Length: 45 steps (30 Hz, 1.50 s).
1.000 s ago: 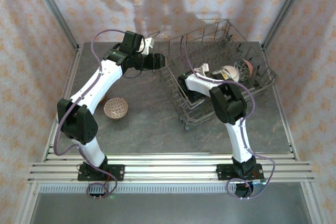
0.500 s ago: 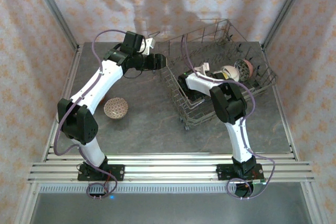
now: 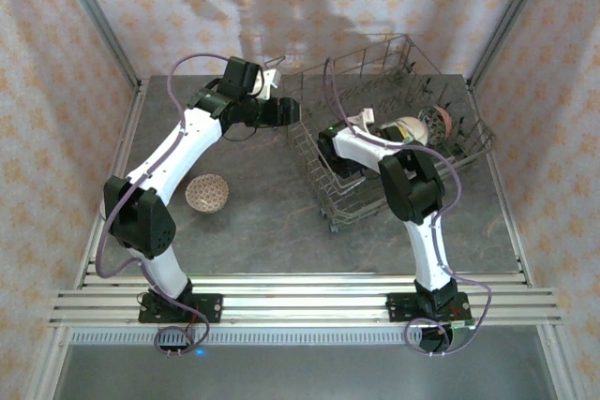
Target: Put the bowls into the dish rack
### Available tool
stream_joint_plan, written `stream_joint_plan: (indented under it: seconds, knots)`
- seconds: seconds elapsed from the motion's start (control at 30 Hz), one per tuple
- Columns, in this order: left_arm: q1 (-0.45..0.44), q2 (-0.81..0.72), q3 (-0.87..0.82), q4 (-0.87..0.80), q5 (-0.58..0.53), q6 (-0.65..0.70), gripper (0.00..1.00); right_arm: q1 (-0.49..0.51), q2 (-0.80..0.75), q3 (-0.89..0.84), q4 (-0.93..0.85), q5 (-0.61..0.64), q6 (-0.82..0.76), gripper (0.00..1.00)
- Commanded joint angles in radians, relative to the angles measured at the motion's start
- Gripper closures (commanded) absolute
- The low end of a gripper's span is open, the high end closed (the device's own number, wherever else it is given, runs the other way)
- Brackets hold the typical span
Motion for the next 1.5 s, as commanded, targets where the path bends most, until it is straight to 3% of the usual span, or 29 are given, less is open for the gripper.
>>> stream_joint_plan:
  seconds: [0.0, 0.07, 0.13, 0.57, 0.97, 1.47]
  knots:
    - [-0.013, -0.004, -0.008, 0.007, -0.02, 0.0, 0.32, 0.008, -0.099, 0.018, 0.059, -0.01, -0.186, 0.71]
    - [-0.017, -0.005, -0.01, 0.006, -0.022, 0.0, 0.32, 0.007, -0.184, -0.07, 0.374, -0.109, -0.456, 0.71]
    - [-0.018, -0.009, -0.013, 0.006, -0.025, -0.003, 0.32, 0.001, -0.252, -0.138, 0.552, -0.164, -0.602, 0.7]
    - [-0.018, -0.037, -0.048, 0.019, -0.039, -0.014, 0.32, -0.038, -0.237, -0.132, 0.617, -0.228, -0.721, 0.82]
    - [-0.02, -0.035, -0.036, 0.013, -0.028, -0.009, 0.32, -0.041, -0.237, -0.089, 0.433, -0.231, -0.514, 1.0]
    - [-0.02, -0.031, -0.038, 0.008, -0.017, -0.003, 0.32, -0.042, -0.182, 0.014, 0.134, -0.222, -0.115, 1.0]
